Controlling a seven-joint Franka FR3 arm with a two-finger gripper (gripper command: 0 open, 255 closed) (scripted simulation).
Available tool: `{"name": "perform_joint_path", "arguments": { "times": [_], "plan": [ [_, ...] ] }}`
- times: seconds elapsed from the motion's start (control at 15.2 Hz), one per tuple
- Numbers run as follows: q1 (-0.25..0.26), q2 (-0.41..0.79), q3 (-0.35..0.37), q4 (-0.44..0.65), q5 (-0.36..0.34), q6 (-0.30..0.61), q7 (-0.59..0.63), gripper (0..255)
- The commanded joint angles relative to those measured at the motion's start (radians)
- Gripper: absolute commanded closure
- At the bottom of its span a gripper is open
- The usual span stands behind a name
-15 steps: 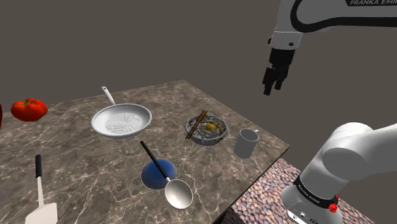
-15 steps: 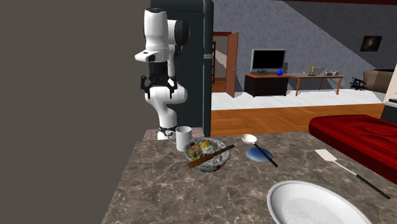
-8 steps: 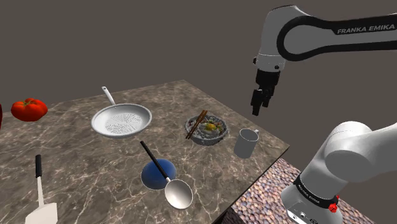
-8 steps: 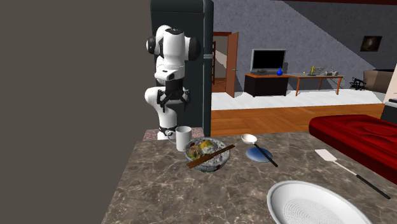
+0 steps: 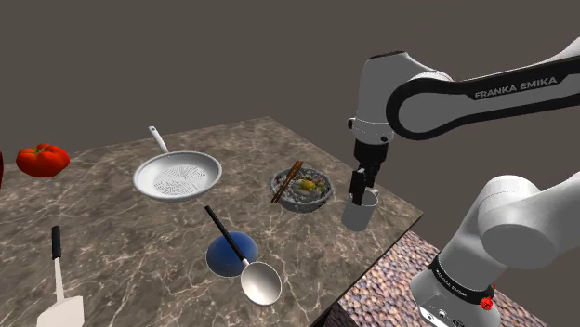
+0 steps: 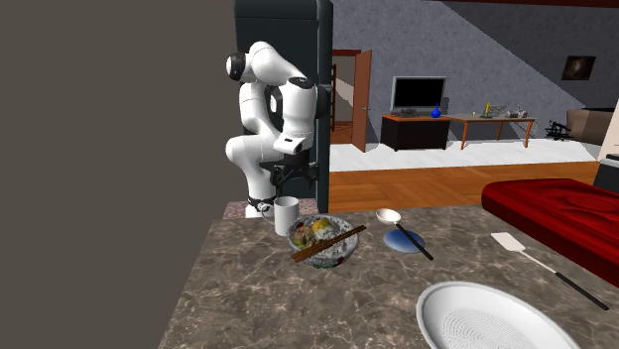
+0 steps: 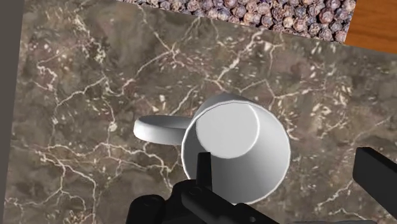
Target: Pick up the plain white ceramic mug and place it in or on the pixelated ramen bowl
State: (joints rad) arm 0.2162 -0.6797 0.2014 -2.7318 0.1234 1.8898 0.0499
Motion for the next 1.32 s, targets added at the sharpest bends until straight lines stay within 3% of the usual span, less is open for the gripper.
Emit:
{"name": "perform_joint_path", "arguments": {
  "times": [0.0,0.46,0.99,1.06,1.25],
  "plan": [
    [0.016,0.031,0.021,-0.019,0.015,0.048,0.008,0],
    [0.021,0.069,0.034,-0.102,0.028,0.169,0.007,0],
    [0.021,0.069,0.034,-0.101,0.028,0.169,0.007,0],
    [0.021,0.069,0.034,-0.101,0.028,0.169,0.007,255],
    [0.021,0.069,0.034,-0.101,0.028,0.169,0.007,255]
  ]
}}
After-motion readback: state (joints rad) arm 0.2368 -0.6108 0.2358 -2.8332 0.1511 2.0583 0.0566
